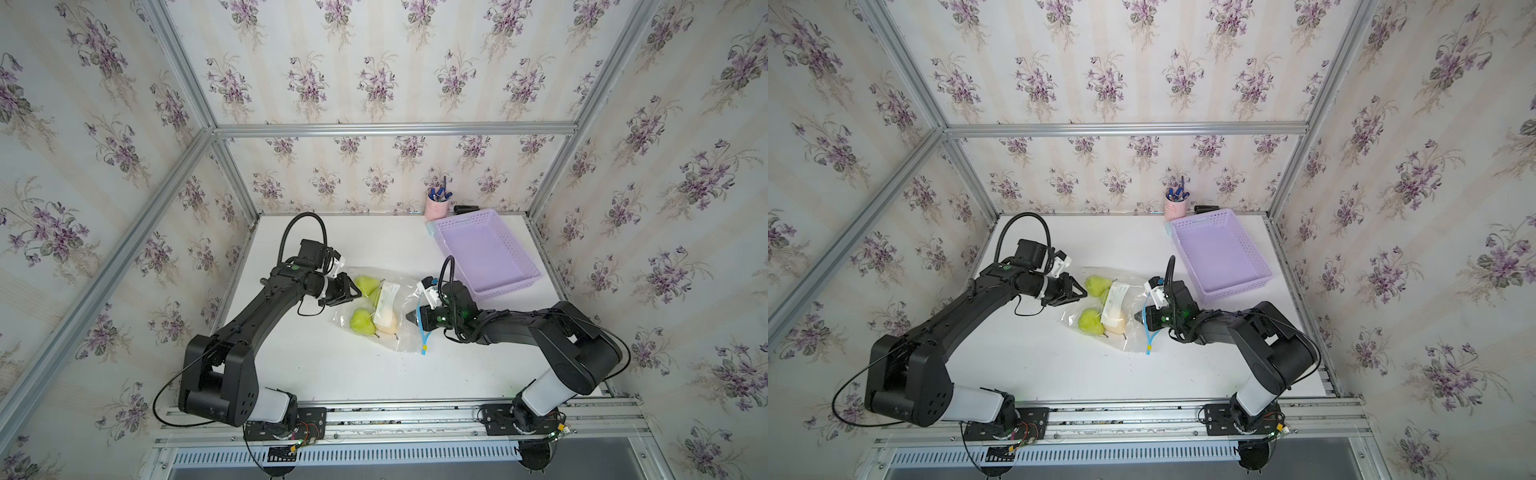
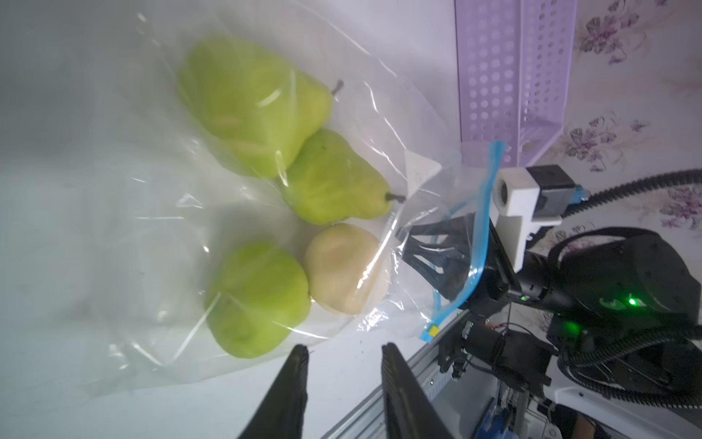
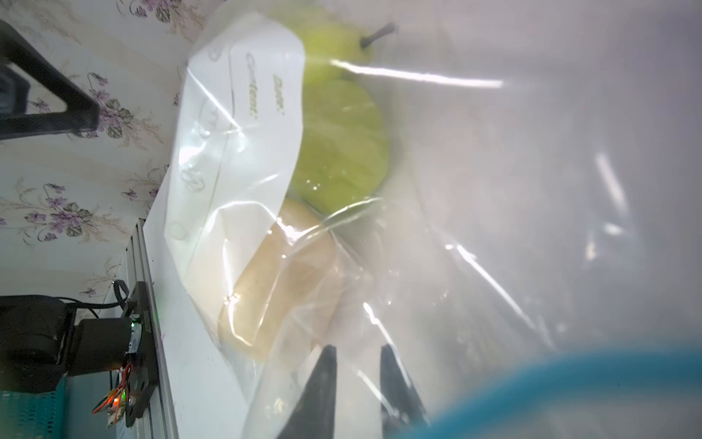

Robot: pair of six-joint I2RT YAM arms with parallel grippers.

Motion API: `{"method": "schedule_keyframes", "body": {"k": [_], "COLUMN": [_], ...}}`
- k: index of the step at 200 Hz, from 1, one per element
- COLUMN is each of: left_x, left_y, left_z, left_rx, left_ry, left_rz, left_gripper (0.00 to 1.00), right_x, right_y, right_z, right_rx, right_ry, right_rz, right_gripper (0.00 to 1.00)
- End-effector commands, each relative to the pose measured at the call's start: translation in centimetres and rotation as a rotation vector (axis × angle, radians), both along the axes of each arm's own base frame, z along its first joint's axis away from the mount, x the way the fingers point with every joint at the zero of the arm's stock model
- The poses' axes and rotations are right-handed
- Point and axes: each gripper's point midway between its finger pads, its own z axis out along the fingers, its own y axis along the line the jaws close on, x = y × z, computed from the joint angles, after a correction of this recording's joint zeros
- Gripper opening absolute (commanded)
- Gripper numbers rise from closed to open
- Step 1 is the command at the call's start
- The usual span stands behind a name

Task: Open the zip-top bag and take out the pear
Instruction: Adjust the zipper food storage bag at the center of the board, then pick up the pear from the zipper food storage bag.

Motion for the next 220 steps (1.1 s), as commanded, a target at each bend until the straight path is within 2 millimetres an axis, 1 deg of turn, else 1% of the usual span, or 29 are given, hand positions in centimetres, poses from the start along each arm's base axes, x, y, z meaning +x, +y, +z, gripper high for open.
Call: {"method": "schedule_keyframes", "body": {"k": [1, 9, 19, 31, 46, 54, 66, 73, 89, 97, 109, 119, 141, 152, 163, 177, 195, 199, 207, 211, 220], "left_x": [-4.1, -4.8, -4.9, -4.1, -2.7, -2.1, -1.4, -0.7, 0.5, 0.8, 1.0, 1.0, 1.7, 1.4, 1.4, 1.3, 1.5, 1.5, 1.9, 1.9, 2.2], "left_y": [-1.0, -1.3, -1.5, -1.5, -1.1, -1.1, -1.5, -1.2, -2.5, -3.4, -3.6, -3.7, -6.0, -7.4, -7.9, -7.4, -6.4, -6.4, -5.5, -5.3, -4.9], "left_z": [-3.4, -4.6, -5.4, -5.8, -5.5, -5.5, -5.6, -6.0, -6.8, -7.5, -8.5, -9.4, -10.4, -10.5, -10.5, -10.2, -8.9, -8.5, -7.8, -7.5, -6.9], "left_rx": [0.057, 0.096, 0.135, 0.166, 0.245, 0.280, 0.291, 0.327, 0.302, 0.302, 0.374, 0.411, 0.300, 0.255, 0.250, 0.261, 0.253, 0.242, 0.268, 0.272, 0.278], "left_ry": [0.229, 0.254, 0.244, 0.216, 0.164, 0.141, 0.131, 0.114, 0.100, 0.107, 0.121, 0.124, 0.119, 0.144, 0.137, 0.125, 0.074, 0.063, 0.023, 0.010, -0.017], "left_rz": [0.014, 0.029, 0.051, 0.085, 0.104, 0.108, 0.104, 0.119, 0.120, 0.097, 0.070, 0.062, 0.050, 0.014, -0.005, 0.008, 0.056, 0.063, 0.092, 0.101, 0.114], "left_gripper": [0.06, 0.04, 0.03, 0.00, 0.00, 0.07, 0.13, 0.15, 0.16, 0.16, 0.16, 0.18, 0.20, 0.22, 0.23, 0.23, 0.23, 0.23, 0.23, 0.23, 0.27], "right_x": [0.2, 0.3, 0.3, 0.3, 0.3, 0.3, 0.2, 0.2, 0.1, 0.1, 0.0, 0.0, -0.2, -0.2, -0.2, -0.1, 0.0, 0.1, 0.5, 0.7, 1.2], "right_y": [0.3, 0.3, 0.4, 0.4, 0.5, 0.6, 0.6, 0.6, 0.6, 0.7, 0.7, 0.8, 1.1, 1.0, 0.7, 0.4, 0.9, 1.0, 1.0, 1.0, 1.1], "right_z": [-0.1, 0.0, 0.2, 0.3, 0.3, 0.2, 0.1, 0.0, -0.2, -0.2, -0.4, -0.4, -0.6, -0.2, 0.6, 1.9, 3.4, 3.5, 3.7, 3.5, 3.3], "right_rx": [0.003, 0.010, 0.015, 0.023, 0.036, 0.039, 0.037, 0.034, 0.031, 0.033, 0.031, 0.031, 0.028, 0.037, 0.053, 0.104, 0.170, 0.178, 0.183, 0.177, 0.168], "right_ry": [-0.019, -0.023, -0.024, -0.023, -0.016, -0.010, -0.006, -0.006, -0.004, -0.004, 0.001, -0.003, -0.014, -0.033, -0.063, -0.092, -0.102, -0.099, -0.098, -0.091, -0.079], "right_rz": [0.009, 0.006, 0.004, 0.000, -0.003, -0.003, -0.003, -0.004, -0.002, 0.000, 0.001, 0.004, 0.027, 0.029, 0.014, -0.005, -0.002, -0.006, -0.027, -0.038, -0.055], "right_gripper": [0.23, 0.24, 0.24, 0.24, 0.24, 0.24, 0.24, 0.24, 0.25, 0.26, 0.29, 0.31, 0.35, 0.38, 0.47, 0.54, 0.55, 0.56, 0.56, 0.57, 0.59]}}
